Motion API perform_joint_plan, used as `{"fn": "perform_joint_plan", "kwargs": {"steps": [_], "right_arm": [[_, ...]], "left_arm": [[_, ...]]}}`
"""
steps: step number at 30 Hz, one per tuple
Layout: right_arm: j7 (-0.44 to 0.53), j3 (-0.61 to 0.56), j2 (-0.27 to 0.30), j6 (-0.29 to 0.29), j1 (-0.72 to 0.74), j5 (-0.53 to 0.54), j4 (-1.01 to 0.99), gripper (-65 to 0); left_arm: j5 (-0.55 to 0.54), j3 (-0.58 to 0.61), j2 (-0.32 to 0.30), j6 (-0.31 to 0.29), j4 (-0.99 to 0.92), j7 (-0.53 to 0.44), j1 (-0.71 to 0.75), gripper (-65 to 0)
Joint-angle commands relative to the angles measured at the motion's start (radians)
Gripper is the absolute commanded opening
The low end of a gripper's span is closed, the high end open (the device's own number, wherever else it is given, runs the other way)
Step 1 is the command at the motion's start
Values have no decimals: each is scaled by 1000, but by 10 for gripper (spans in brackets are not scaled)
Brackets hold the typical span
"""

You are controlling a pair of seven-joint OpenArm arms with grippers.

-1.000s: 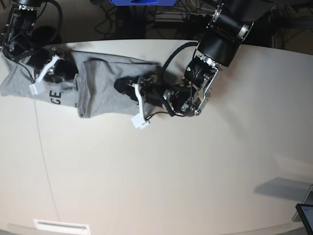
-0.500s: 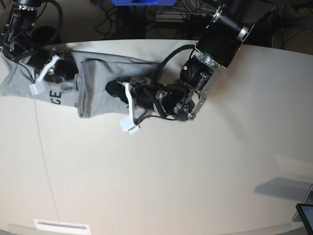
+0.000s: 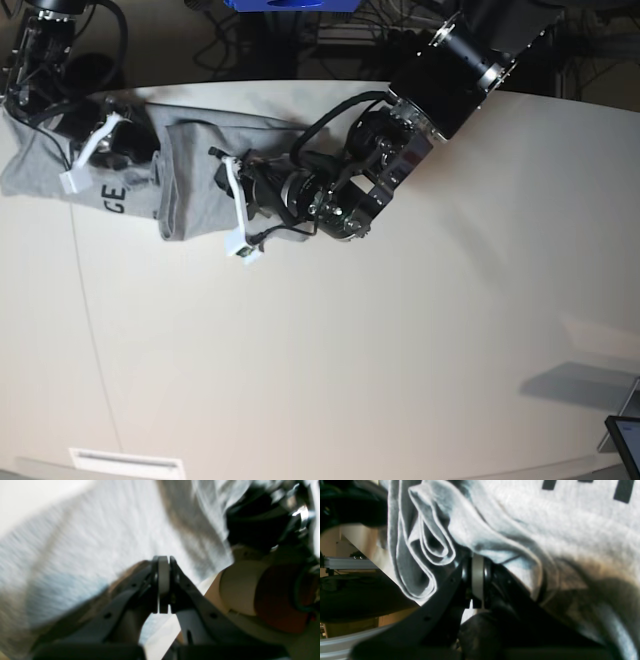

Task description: Fold the T-shirt properly

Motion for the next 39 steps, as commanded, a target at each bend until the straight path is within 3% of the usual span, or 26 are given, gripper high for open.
{"fn": "perform_joint_plan", "kwargs": {"steps": [1,6,10,13,21,23,26,28,39], "right_arm": [[-21,4,13,-5,-2,-28,6,-649],[-21,4,13,-5,-2,-28,6,-649],[-23,4,13,-5,-2,-28,6,-649],[-23,4,13,-5,-2,-28,6,-649],[-24,13,15,-5,-1,-20,49,-646],[-47,13,15,-5,-2,27,86,-609],[-74,38,29,-5,-2,155,135,-479],[-75,75,35,-5,-2,194,164,-428],[-92,279,81,-5,-1,201,239,-419]], "left_arm": [[2,-8,5,1,7,-15,-20,-650],[28,-6,4,3,-59,-15,-15,-650],[64,-5,1,61,-111,-15,-15,-650],[97,-2,-1,72,-125,-15,-14,-650],[110,112,-38,75,-219,-15,-28,-650],[134,107,-48,75,-228,-15,-28,-650],[171,106,-71,75,-236,-15,-26,-650],[176,106,-81,75,-236,-15,-26,-650],[176,102,-148,75,-314,-21,-28,-650]]}}
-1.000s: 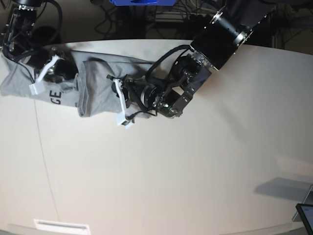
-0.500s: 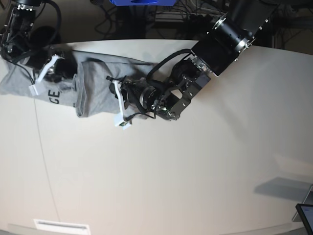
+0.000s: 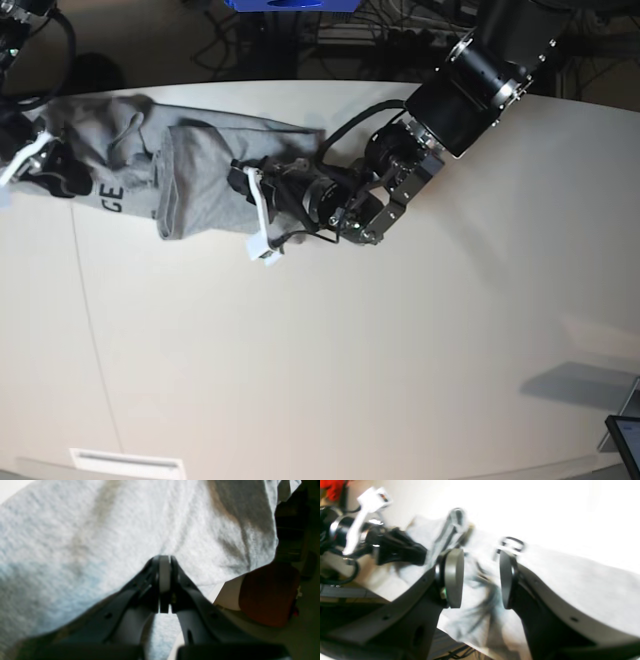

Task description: Fold the T-shirt properly

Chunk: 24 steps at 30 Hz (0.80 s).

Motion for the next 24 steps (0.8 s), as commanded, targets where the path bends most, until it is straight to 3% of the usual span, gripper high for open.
{"fn": "perform_joint_plan", "kwargs": {"steps": [1,12,24], "right_arm": [[2,15,16,7,2,24,15,-419],[-29,32,11,7,1,27,18,-419],[-22,41,13,7,-33,24,14,-416]], "left_arm": [[306,12,-80,113,-67,128,24,-650],[306,-165,-154,113,-64,132,37,-650],[300,-179,-228,113,-58,134,66,-650]]}}
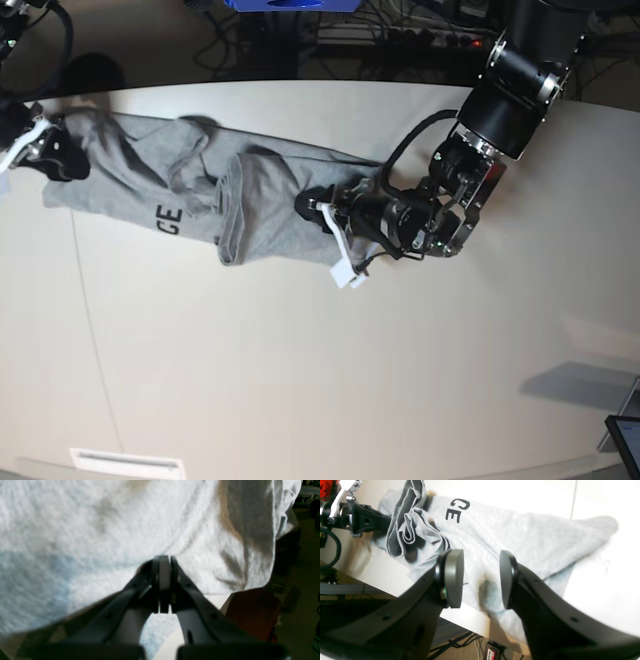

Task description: Fold the T-shirt properly

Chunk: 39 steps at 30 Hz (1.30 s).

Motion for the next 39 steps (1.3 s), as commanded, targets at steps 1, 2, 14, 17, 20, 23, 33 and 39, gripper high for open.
{"fn": "perform_joint_plan", "kwargs": {"steps": [1,2,14,17,20,23,33,39], "right_arm": [[21,11,21,7,0,24,12,-415],[21,11,21,7,0,24,12,-414],[0,12,24,7,8,83,-105,-416],[-20,6,24,7,29,83,-83,-419],[-29,6,24,7,49,83,-80,-422],[-29,3,24,7,66,83,-80,-474],[-34,-172,21,7,156,80,-180,-647],[-32,-172,24,7,189,31,-322,-647]], "left_arm": [[415,13,-70,121,-48,100,41,-650],[415,13,-80,121,-48,100,44,-650],[414,10,-104,121,30,100,74,-650],[414,10,-90,121,30,100,67,-650],[414,10,-86,121,30,100,70,-650],[414,10,-86,121,30,100,74,-650],[414,10,-83,121,30,97,72,-650],[414,10,-83,121,30,97,72,-650]]}}
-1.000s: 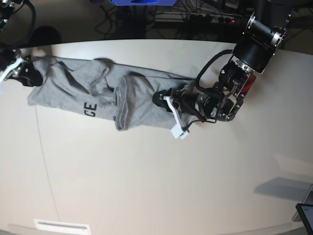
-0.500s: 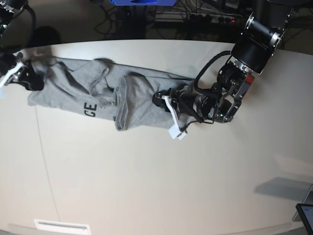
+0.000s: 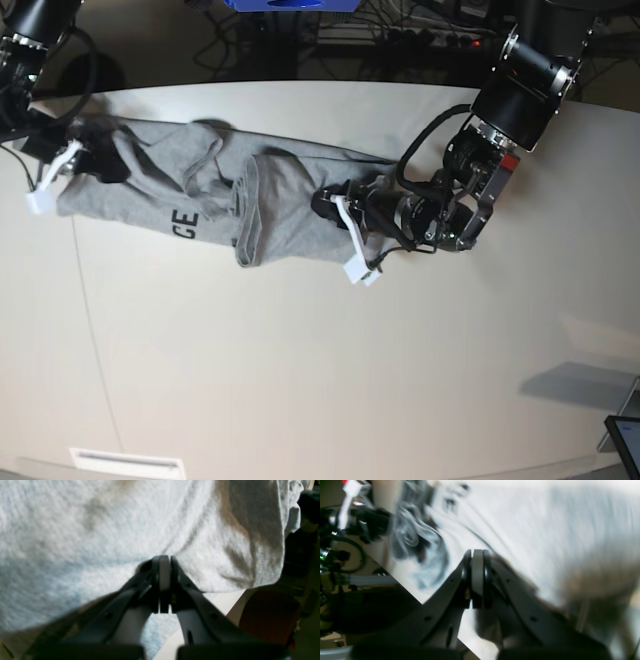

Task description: Fold the T-shirt properly

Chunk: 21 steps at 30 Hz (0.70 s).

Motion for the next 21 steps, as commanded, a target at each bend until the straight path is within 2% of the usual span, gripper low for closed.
{"fn": "perform_joint_plan", "kwargs": {"steps": [1,14,19,21], "right_arm": [[18,5,21,7,34,-1,9,-647],[26,3,14,7,135,-322,9,-647],[56,0,13,7,140,-408,9,-647],[72,-36,16,7,154,-438,9,-647]], "left_arm": [[351,17,-35,121,-46,102,37,-650],[351,16,0,121,-46,103,28,-650],[351,16,0,121,-46,103,28,-650],[351,16,0,121,-46,103,28,-650]]}}
